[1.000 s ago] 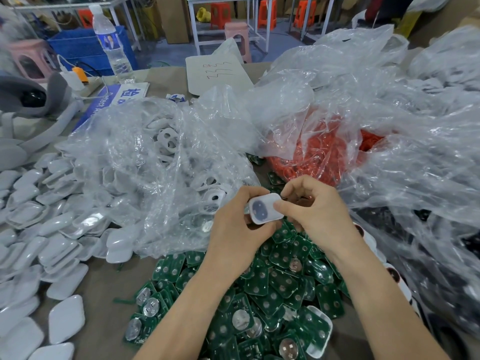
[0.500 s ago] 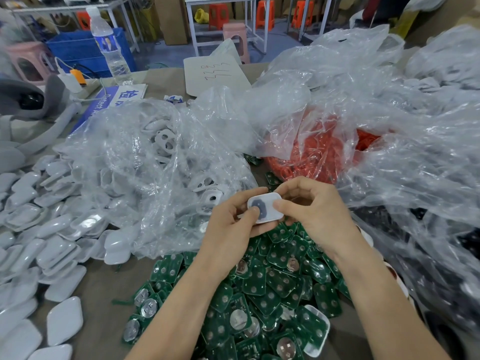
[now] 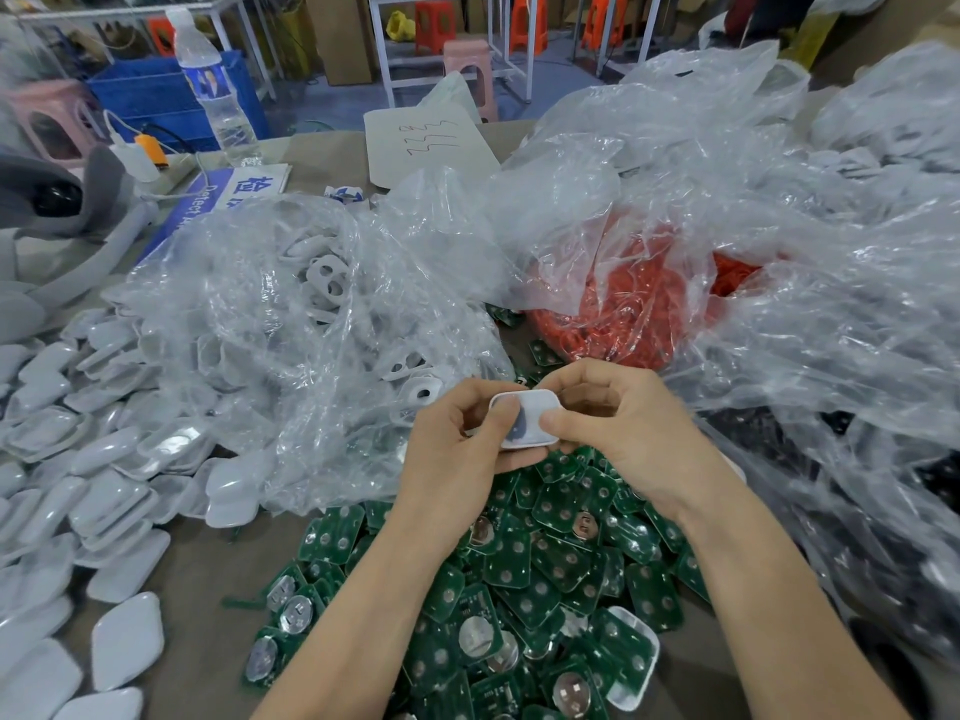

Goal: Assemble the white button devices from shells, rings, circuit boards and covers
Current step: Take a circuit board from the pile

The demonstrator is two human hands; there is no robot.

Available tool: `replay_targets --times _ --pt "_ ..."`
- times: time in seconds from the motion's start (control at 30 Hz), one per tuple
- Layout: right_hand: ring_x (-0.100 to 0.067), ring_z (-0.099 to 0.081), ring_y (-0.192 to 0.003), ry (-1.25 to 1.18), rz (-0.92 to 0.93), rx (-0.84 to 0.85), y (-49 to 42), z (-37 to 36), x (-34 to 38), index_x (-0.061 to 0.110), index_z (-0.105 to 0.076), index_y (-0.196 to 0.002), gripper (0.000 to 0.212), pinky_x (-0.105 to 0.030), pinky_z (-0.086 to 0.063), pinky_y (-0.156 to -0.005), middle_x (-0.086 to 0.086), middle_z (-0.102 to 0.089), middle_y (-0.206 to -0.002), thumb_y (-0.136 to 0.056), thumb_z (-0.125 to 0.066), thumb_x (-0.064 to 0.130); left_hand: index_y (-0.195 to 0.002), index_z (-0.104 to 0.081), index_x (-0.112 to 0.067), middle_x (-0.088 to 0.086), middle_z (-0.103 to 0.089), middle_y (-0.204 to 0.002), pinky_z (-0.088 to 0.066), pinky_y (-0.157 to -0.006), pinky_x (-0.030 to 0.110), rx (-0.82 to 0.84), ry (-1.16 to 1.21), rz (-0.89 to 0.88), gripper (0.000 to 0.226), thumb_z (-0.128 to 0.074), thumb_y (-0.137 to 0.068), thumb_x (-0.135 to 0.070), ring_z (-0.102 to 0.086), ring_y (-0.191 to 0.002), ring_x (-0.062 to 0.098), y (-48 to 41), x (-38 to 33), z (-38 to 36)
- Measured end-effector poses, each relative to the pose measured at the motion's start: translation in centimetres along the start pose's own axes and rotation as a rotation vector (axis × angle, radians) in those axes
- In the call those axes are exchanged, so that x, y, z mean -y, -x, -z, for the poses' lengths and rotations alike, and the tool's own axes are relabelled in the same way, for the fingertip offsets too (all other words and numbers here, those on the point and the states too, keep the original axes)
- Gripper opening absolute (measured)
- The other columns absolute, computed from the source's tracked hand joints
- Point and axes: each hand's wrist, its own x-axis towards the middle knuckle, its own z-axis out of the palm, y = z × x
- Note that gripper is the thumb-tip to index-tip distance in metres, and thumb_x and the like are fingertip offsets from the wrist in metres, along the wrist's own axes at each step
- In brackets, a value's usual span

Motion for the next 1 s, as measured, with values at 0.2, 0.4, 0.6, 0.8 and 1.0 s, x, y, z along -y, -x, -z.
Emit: replay_targets --times 0.2,0.4,0.6,0.8,1.0 --pt "-0.011 -0.063 -0.065 0.023 -0.010 0.025 0.09 -0.12 0.01 0.018 -0.069 -0.087 0.021 -0.018 -0.050 -0.060 -0.002 -0.071 -0.076 -0.081 -0.070 -0.002 -0.087 -0.069 -0.008 0.006 -0.072 -0.086 -0.059 -0.062 0.024 -0.046 -0.073 -0.029 0.015 -0.057 -0.095 -0.003 -0.074 -0.075 0.018 0.02 0.21 -0.13" --pt "-0.011 -0.060 -0.060 -0.005 0.012 -0.045 0.08 -0.56 -0.05 0.016 -0.070 -0.078 0.007 -0.026 -0.053 -0.061 -0.001 -0.069 -0.067 -0.084 -0.071 0.013 -0.089 -0.067 -0.008 -0.001 -0.071 -0.081 -0.059 -0.063 0.025 0.007 -0.084 -0.043 0.012 -0.058 -0.094 -0.003 -0.073 -0.078 0.015 0.10 0.06 -0.04" --pt "-0.010 -0.057 -0.055 0.091 0.073 -0.090 0.06 -0.75 -0.13 0.020 -0.068 -0.076 0.014 -0.020 -0.049 -0.054 0.004 -0.068 -0.067 -0.087 -0.069 0.011 -0.091 -0.067 -0.005 0.004 -0.070 -0.085 -0.060 -0.067 0.028 0.015 -0.068 -0.032 0.006 -0.062 -0.093 -0.006 -0.073 -0.081 0.017 0.12 -0.01 0.01" --pt "-0.009 -0.059 -0.058 0.068 0.059 -0.058 0.12 -0.64 -0.07 0.017 -0.071 -0.080 0.008 -0.023 -0.051 -0.056 0.002 -0.071 -0.072 -0.085 -0.071 0.011 -0.087 -0.069 -0.008 0.003 -0.071 -0.083 -0.060 -0.065 0.027 0.000 -0.061 -0.013 0.006 -0.065 -0.091 -0.007 -0.073 -0.080 0.018 0.04 0.11 0.11" --pt "-0.008 -0.065 -0.066 0.028 0.009 -0.010 0.10 -0.07 0.06 0.017 -0.071 -0.082 0.019 -0.015 -0.050 -0.058 -0.002 -0.073 -0.078 -0.080 -0.072 -0.002 -0.085 -0.069 -0.010 0.003 -0.072 -0.086 -0.059 -0.063 0.026 -0.015 -0.082 -0.005 0.009 -0.064 -0.092 -0.005 -0.074 -0.078 0.017 -0.05 0.19 -0.01"
